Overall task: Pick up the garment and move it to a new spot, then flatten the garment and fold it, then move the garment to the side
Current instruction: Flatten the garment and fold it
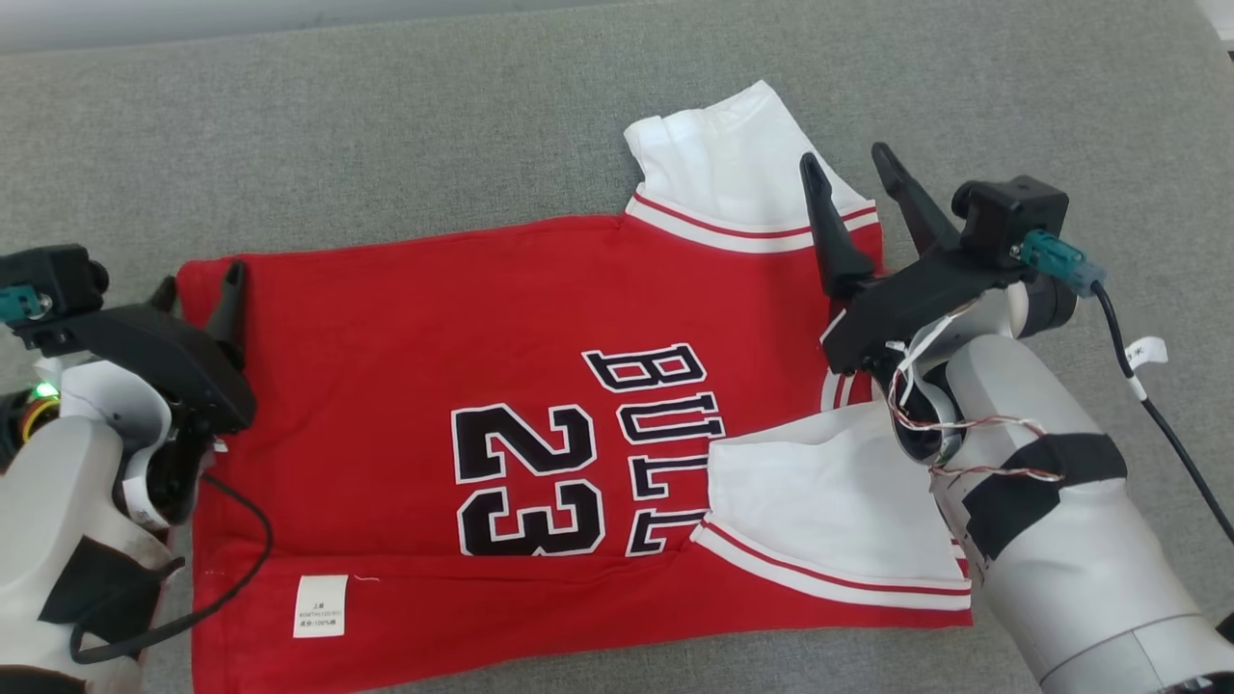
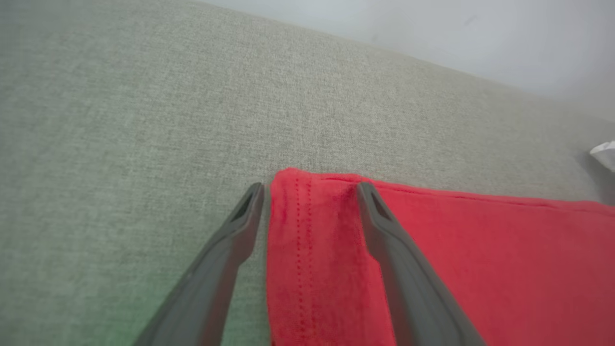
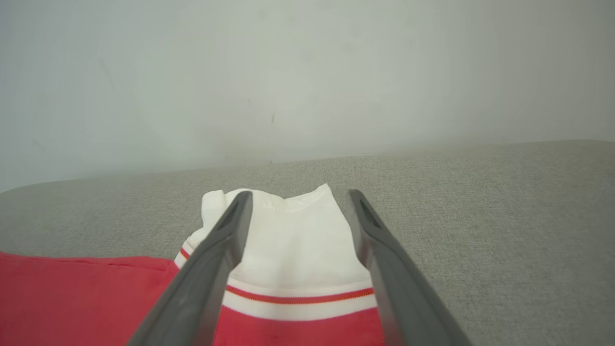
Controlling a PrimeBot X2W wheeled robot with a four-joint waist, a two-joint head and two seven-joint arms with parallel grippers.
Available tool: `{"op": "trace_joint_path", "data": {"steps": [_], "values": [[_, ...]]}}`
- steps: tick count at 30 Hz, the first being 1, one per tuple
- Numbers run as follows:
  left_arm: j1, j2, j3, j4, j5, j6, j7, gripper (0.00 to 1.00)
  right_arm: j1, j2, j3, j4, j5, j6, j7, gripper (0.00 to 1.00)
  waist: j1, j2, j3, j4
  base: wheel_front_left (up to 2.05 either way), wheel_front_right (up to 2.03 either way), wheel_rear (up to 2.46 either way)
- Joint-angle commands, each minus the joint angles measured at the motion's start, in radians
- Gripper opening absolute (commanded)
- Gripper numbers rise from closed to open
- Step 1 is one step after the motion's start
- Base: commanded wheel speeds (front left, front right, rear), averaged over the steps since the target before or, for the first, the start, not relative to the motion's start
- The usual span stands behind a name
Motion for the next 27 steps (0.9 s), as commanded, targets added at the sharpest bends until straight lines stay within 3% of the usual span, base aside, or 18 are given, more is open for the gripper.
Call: {"op": "trace_joint_path", "data": {"steps": [1, 5, 6, 7, 8, 18, 27], "values": [[-0.007, -0.004, 0.005, 0.013, -0.007, -0.001, 0.003, 1.00, -0.015, -0.001, 0.005, 0.006, 0.007, -0.002, -0.007, 1.00, 0.0001, -0.0001, 0.000, 0.002, 0.00, 0.00, 0.00], [-0.022, -0.034, 0.008, 0.045, -0.027, -0.018, -0.005, 1.00, -0.036, 0.003, 0.024, 0.042, 0.024, -0.002, -0.019, 1.00, 0.0001, -0.0001, 0.010, 0.005, 0.00, 0.00, 0.00], [-0.026, -0.034, 0.005, 0.053, -0.023, -0.021, -0.012, 0.51, -0.043, 0.003, 0.028, 0.051, 0.026, -0.002, -0.021, 1.00, 0.0001, -0.0001, 0.012, 0.007, 0.00, 0.00, 0.00], [-0.033, -0.035, 0.002, 0.060, -0.016, -0.022, -0.023, 0.33, -0.049, 0.003, 0.033, 0.060, 0.030, -0.002, -0.024, 1.00, 0.0001, -0.0001, 0.015, 0.009, 0.00, 0.00, 0.00], [-0.039, -0.036, 0.001, 0.068, -0.011, -0.029, -0.034, 0.00, -0.054, 0.003, 0.036, 0.068, 0.032, -0.002, -0.025, 1.00, 0.0001, -0.0001, 0.016, 0.012, 0.00, 0.00, 0.00], [-0.033, -0.087, -0.040, 0.015, 0.031, -0.078, -0.200, 0.00, -0.183, -0.062, 0.012, 0.274, 0.031, -0.002, 0.041, 1.00, 0.0001, -0.0001, 0.028, 0.118, 0.00, 0.00, 0.00], [-0.021, -0.157, -0.098, -0.086, 0.047, -0.087, -0.224, 0.00, -0.352, -0.127, -0.027, 0.460, -0.033, -0.002, 0.114, 1.00, 0.0001, -0.0001, 0.080, 0.245, 0.00, 0.00, 0.00]]}}
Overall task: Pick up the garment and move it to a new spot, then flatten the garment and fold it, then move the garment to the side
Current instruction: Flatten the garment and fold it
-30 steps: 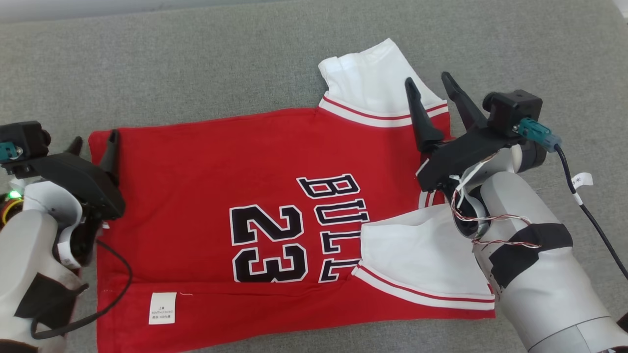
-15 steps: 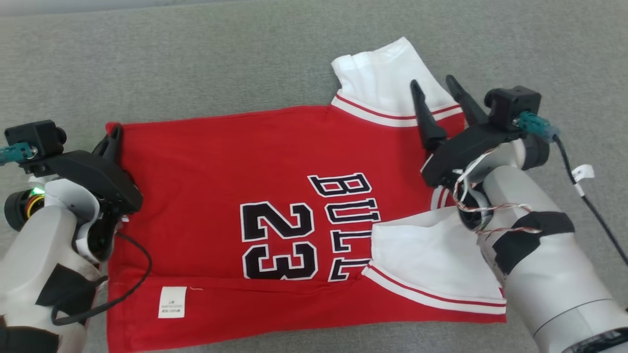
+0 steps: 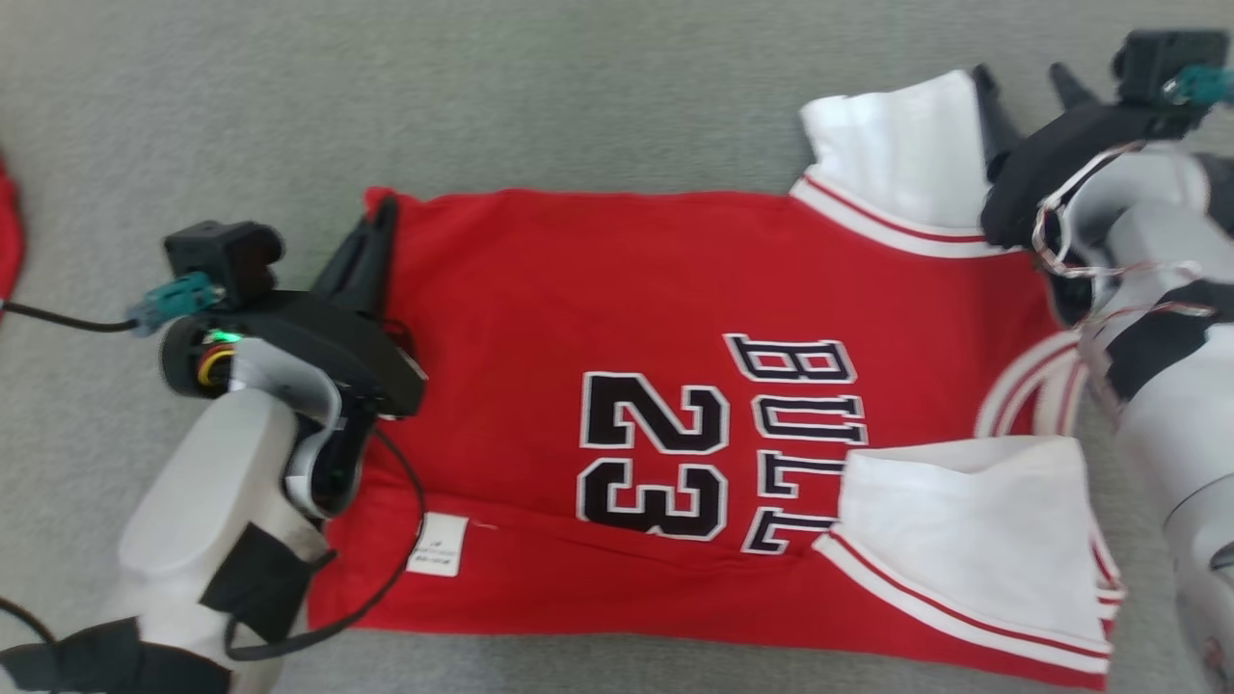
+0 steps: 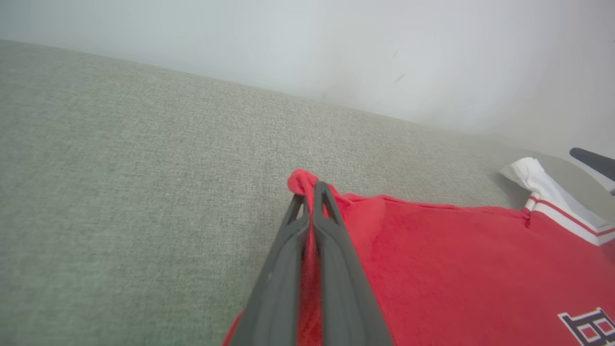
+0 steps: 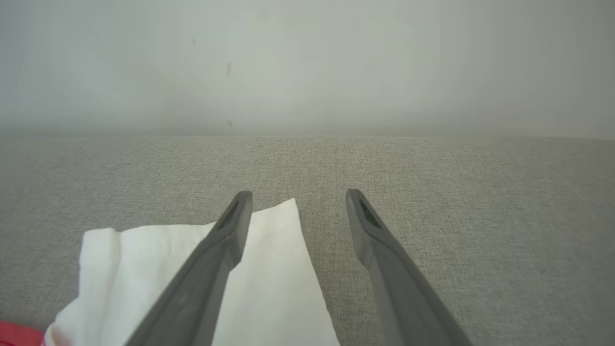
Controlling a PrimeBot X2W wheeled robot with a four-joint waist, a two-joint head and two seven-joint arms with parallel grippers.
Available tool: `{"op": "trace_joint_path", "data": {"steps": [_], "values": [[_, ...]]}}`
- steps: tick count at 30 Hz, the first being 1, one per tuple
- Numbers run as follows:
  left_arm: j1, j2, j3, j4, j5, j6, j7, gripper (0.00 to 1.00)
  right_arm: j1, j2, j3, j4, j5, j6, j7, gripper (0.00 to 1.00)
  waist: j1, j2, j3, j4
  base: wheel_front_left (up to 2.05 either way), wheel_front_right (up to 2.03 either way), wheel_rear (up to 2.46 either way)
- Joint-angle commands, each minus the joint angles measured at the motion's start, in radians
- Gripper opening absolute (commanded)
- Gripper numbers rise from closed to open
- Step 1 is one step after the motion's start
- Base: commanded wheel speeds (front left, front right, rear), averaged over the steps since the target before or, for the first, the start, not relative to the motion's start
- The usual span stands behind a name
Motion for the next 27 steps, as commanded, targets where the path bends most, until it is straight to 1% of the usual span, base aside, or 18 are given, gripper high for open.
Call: {"op": "trace_joint_path", "data": {"steps": [1, 4, 7, 11, 13, 14, 15, 18, 23, 27], "values": [[-0.003, -0.012, -0.007, -0.014, 0.005, -0.005, -0.008, 0.00, -0.021, -0.011, -0.008, 0.013, -0.011, -0.002, 0.013, 1.00, -0.0001, -0.0001, 0.044, 0.073, 0.00, 0.00, 0.00], [-0.011, -0.033, -0.023, -0.040, 0.010, -0.005, -0.013, 0.00, -0.052, -0.042, -0.037, 0.038, -0.036, -0.002, 0.048, 1.00, -0.0001, -0.0001, 0.063, 0.106, 0.00, 0.00, 0.00], [-0.020, -0.050, -0.034, -0.060, 0.014, -0.006, -0.019, 0.00, -0.069, -0.064, -0.062, 0.047, -0.073, -0.002, 0.058, 1.00, -0.0001, -0.0001, 0.082, 0.134, 0.00, 0.00, 0.00], [-0.023, -0.056, -0.048, -0.078, 0.021, -0.005, -0.023, 0.00, -0.067, -0.087, -0.114, 0.051, -0.122, -0.002, 0.093, 1.00, -0.0001, -0.0001, 0.107, 0.154, 0.00, 0.00, 0.00], [-0.025, -0.056, -0.050, -0.085, 0.023, -0.005, -0.026, 0.00, -0.063, -0.088, -0.142, 0.050, -0.151, -0.002, 0.118, 1.00, -0.0001, -0.0001, 0.115, 0.158, 0.00, 0.00, 0.00], [-0.025, -0.055, -0.051, -0.087, 0.025, -0.005, -0.027, 0.00, -0.059, -0.090, -0.155, 0.051, -0.166, -0.002, 0.134, 0.90, -0.0001, -0.0001, 0.118, 0.159, 0.00, 0.00, 0.00], [-0.025, -0.052, -0.051, -0.088, 0.025, -0.004, -0.029, 0.00, -0.052, -0.092, -0.170, 0.054, -0.181, -0.002, 0.155, 0.73, -0.0001, -0.0001, 0.119, 0.158, 0.00, 0.00, 0.00], [-0.024, -0.051, -0.052, -0.085, 0.024, -0.003, -0.032, 0.00, -0.051, -0.078, -0.216, 0.058, -0.231, -0.002, 0.162, 0.00, -0.0001, -0.0001, 0.116, 0.155, 0.00, 0.00, 0.00], [-0.004, -0.037, -0.045, -0.071, 0.015, 0.000, -0.039, 0.00, -0.071, -0.044, -0.276, 0.054, -0.287, -0.001, 0.109, 0.00, -0.0001, -0.0001, 0.086, 0.133, 0.00, 0.00, 0.00], [0.021, -0.015, -0.037, -0.054, 0.008, -0.001, -0.049, 0.00, -0.087, -0.026, -0.304, 0.048, -0.309, -0.001, 0.034, 0.00, -0.0001, -0.0001, 0.040, 0.101, 0.00, 0.00, 0.00]]}}
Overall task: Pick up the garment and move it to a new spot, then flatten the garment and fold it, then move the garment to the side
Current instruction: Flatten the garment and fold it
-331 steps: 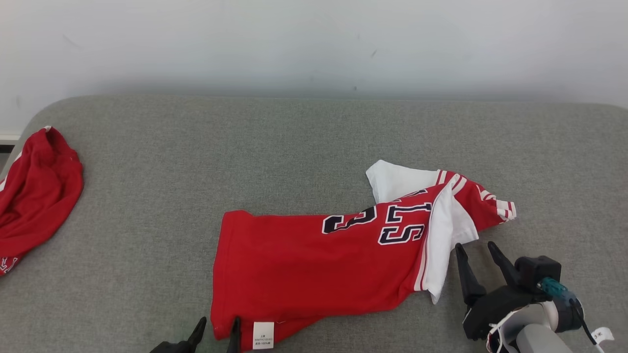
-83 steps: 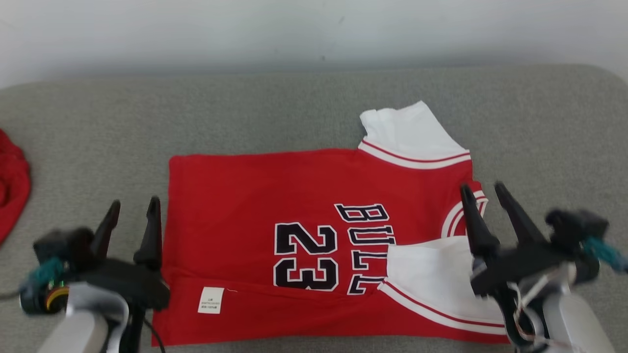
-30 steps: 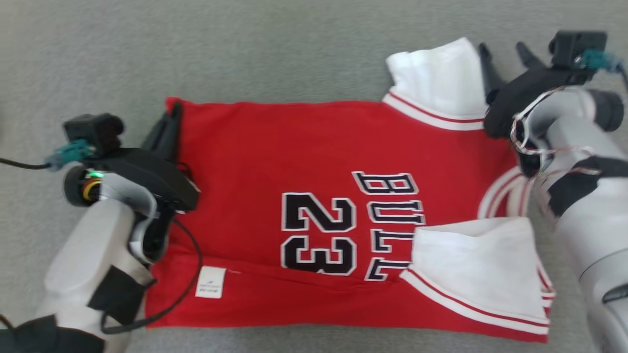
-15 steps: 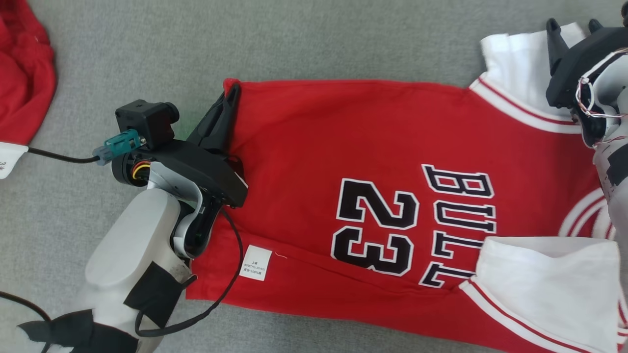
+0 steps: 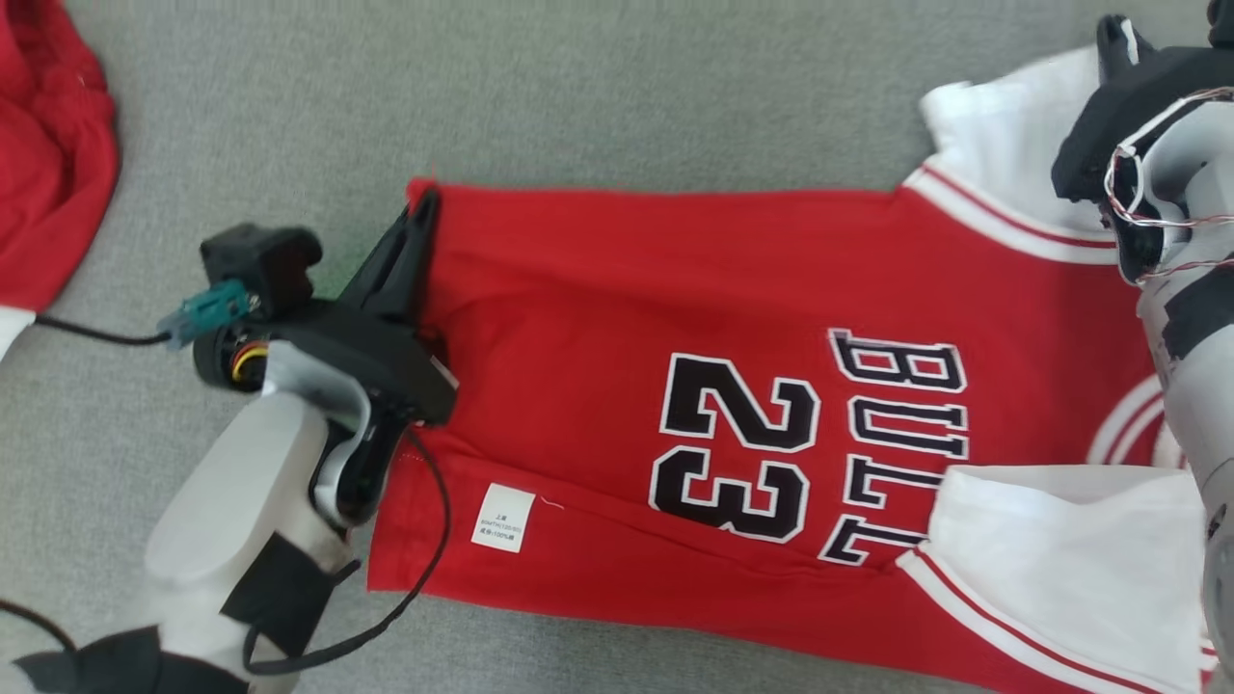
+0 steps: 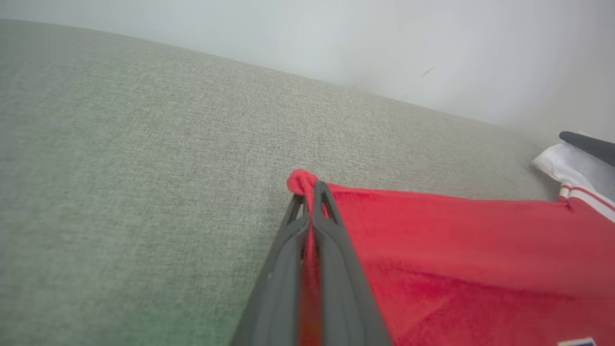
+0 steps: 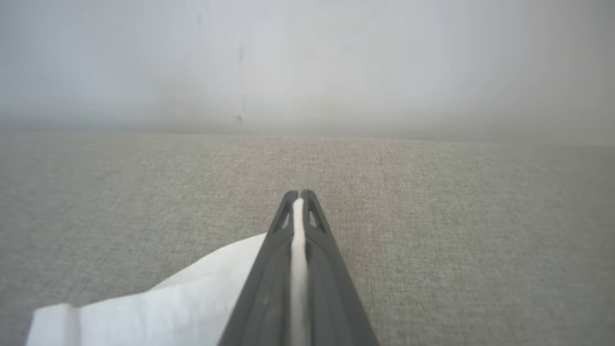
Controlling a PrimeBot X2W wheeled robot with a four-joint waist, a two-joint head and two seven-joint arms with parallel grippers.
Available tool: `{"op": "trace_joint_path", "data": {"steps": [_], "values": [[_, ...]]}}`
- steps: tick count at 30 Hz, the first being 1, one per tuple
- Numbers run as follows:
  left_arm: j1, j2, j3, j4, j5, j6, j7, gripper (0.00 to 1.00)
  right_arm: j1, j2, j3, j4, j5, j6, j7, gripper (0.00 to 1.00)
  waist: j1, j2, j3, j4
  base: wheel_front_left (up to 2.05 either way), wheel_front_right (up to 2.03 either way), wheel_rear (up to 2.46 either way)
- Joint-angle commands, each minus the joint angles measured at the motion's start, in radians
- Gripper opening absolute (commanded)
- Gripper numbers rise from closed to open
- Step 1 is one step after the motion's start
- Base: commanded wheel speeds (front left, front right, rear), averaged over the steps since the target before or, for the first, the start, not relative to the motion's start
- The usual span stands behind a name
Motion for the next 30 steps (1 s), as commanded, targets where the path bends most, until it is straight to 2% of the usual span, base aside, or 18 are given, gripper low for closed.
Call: {"op": "trace_joint_path", "data": {"steps": [1, 8, 12, 15, 18, 21, 30], "values": [[0.022, 0.014, 0.007, 0.008, -0.008, 0.002, -0.010, 0.00, -0.010, 0.006, -0.003, -0.002, -0.008, 0.000, -0.034, 0.00, -0.0001, 0.0000, -0.049, -0.040, 0.00, 0.00, 0.00], [0.067, 0.047, 0.021, 0.018, -0.025, 0.012, -0.013, 0.00, 0.035, 0.058, 0.022, -0.034, 0.057, 0.000, -0.148, 0.00, -0.0001, 0.0000, -0.110, -0.109, 0.00, 0.00, 0.00], [0.078, 0.051, 0.022, 0.021, -0.026, 0.018, -0.018, 0.00, 0.085, 0.093, 0.069, -0.082, 0.129, 0.000, -0.174, 0.00, -0.0001, 0.0000, -0.126, -0.132, 0.00, 0.00, 0.00], [0.094, 0.059, 0.018, 0.033, -0.014, 0.022, -0.026, 0.00, 0.163, 0.104, 0.130, -0.169, 0.241, 0.000, -0.186, 0.00, -0.0001, 0.0000, -0.145, -0.155, 0.00, 0.00, 0.00], [0.090, 0.058, 0.010, 0.051, 0.002, 0.028, -0.039, 0.00, 0.267, 0.091, 0.212, -0.288, 0.370, 0.000, -0.186, 0.00, -0.0001, 0.0000, -0.167, -0.171, 0.00, 0.00, 0.00], [0.094, 0.060, 0.001, 0.079, 0.023, 0.032, -0.055, 0.00, 0.376, 0.048, 0.295, -0.419, 0.496, 0.000, -0.173, 0.00, -0.0001, 0.0000, -0.192, -0.185, 0.00, 0.00, 0.00], [0.174, 0.060, 0.037, 0.070, 0.033, 0.018, -0.096, 0.00, 0.658, -0.087, 0.411, -0.710, 0.750, 0.000, -0.192, 0.00, -0.0001, 0.0000, -0.257, -0.209, 0.00, 0.00, 0.00]]}}
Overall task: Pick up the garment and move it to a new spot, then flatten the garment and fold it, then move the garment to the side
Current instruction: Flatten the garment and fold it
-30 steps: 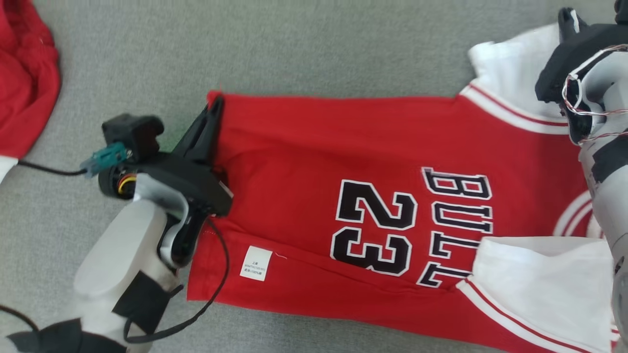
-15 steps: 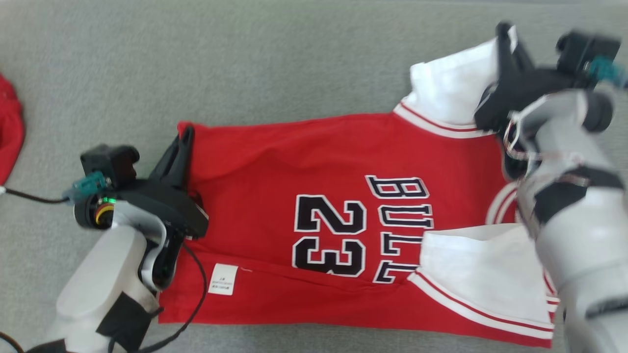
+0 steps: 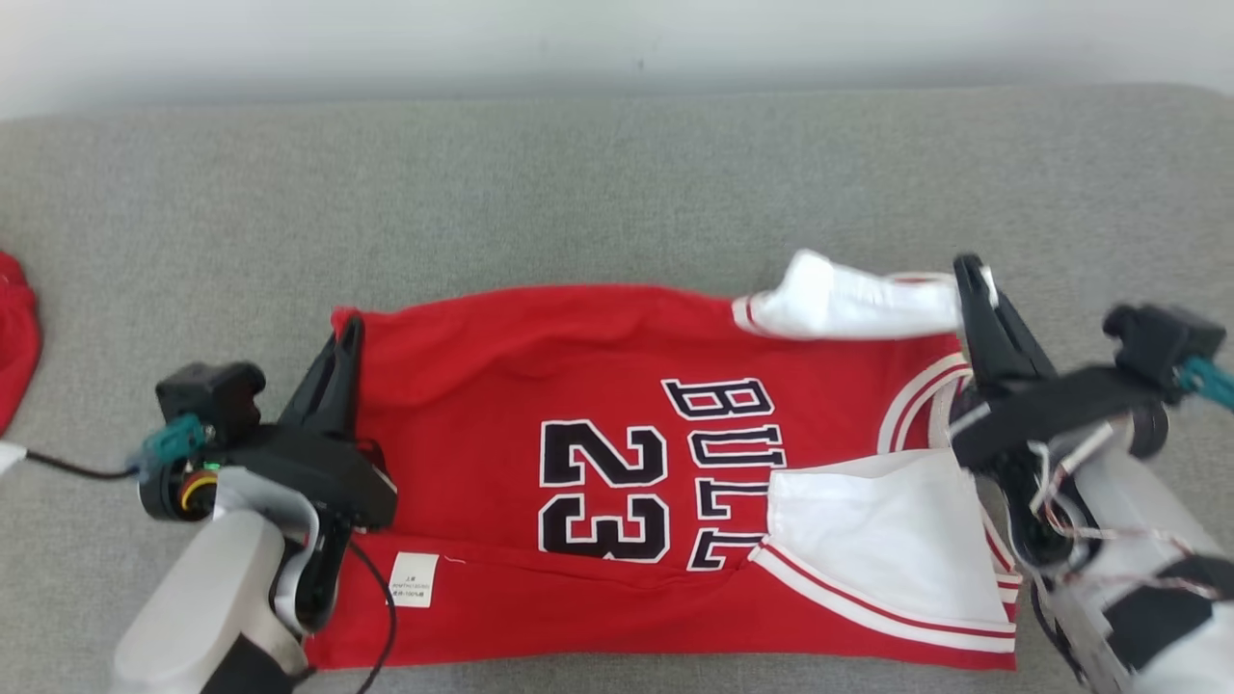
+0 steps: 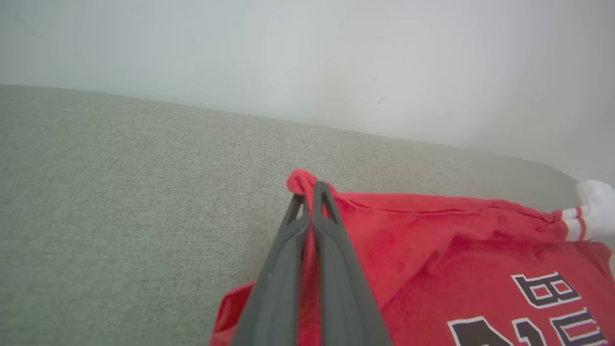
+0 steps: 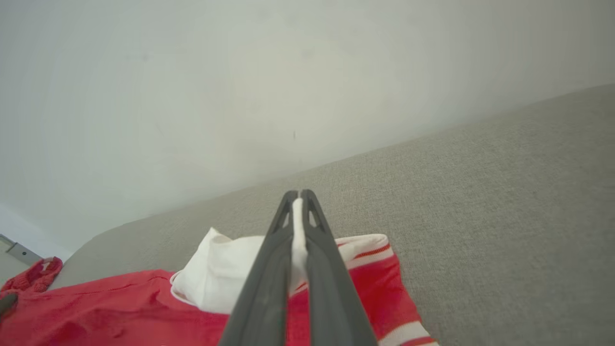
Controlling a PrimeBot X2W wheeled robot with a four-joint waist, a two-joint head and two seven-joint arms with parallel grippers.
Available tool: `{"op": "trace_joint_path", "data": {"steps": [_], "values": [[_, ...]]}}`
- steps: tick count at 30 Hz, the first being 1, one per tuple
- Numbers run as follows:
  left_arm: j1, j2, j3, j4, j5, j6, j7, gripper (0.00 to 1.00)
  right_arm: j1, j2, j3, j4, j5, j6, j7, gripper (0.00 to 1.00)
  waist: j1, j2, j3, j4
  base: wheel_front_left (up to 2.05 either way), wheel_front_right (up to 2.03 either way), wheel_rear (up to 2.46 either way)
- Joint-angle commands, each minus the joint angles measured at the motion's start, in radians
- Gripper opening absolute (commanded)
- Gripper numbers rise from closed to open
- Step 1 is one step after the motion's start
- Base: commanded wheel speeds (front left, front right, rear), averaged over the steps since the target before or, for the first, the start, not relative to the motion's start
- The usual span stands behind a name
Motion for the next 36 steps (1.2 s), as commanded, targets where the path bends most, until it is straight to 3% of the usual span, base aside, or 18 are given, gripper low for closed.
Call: {"op": "trace_joint_path", "data": {"steps": [1, 7, 15, 31, 32, 33, 34, 35, 36], "values": [[0.023, 0.004, 0.006, -0.006, 0.015, -0.004, -0.006, 0.00, 0.027, -0.012, -0.001, -0.019, 0.016, 0.000, -0.009, 0.00, 0.0002, 0.0001, -0.023, -0.011, 0.00, 0.00, 0.00], [0.117, -0.001, 0.063, -0.114, 0.084, 0.005, -0.008, 0.00, 0.195, -0.045, -0.011, -0.164, 0.078, 0.000, -0.025, 0.00, 0.0002, 0.0001, -0.050, -0.008, 0.00, 0.00, 0.00], [0.221, -0.029, 0.145, -0.187, 0.146, -0.006, -0.008, 0.00, 0.370, -0.021, -0.080, -0.295, 0.088, 0.000, -0.030, 0.00, 0.0002, 0.0001, -0.067, 0.012, 0.00, 0.00, 0.00], [0.317, -0.068, 0.214, -0.152, 0.260, -0.027, -0.008, 0.00, 0.560, 0.059, -0.202, -0.373, -0.022, 0.000, 0.075, 0.00, 0.0002, 0.0001, -0.079, 0.010, 0.00, 0.00, 0.00], [0.319, -0.072, 0.226, -0.152, 0.269, -0.022, -0.008, 0.45, 0.564, 0.068, -0.211, -0.368, -0.032, 0.000, 0.081, 0.00, 0.0002, 0.0001, -0.081, 0.010, 0.00, 0.00, 0.00], [0.321, -0.077, 0.237, -0.152, 0.276, -0.018, -0.008, 0.95, 0.569, 0.075, -0.220, -0.365, -0.040, 0.000, 0.087, 0.09, 0.0002, 0.0001, -0.084, 0.012, 0.00, 0.00, 0.00], [0.328, -0.084, 0.247, -0.156, 0.277, -0.019, -0.008, 1.00, 0.572, 0.082, -0.229, -0.367, -0.050, 0.000, 0.088, 0.44, 0.0002, 0.0001, -0.087, 0.014, 0.00, 0.00, 0.00], [0.338, -0.092, 0.261, -0.160, 0.277, -0.020, -0.008, 1.00, 0.577, 0.090, -0.240, -0.370, -0.055, 0.000, 0.087, 1.00, 0.0002, 0.0001, -0.091, 0.015, 0.00, 0.00, 0.00], [0.345, -0.096, 0.276, -0.168, 0.283, -0.019, -0.008, 1.00, 0.581, 0.095, -0.252, -0.373, -0.063, 0.000, 0.087, 1.00, 0.0002, 0.0001, -0.094, 0.016, 0.00, 0.00, 0.00]]}}
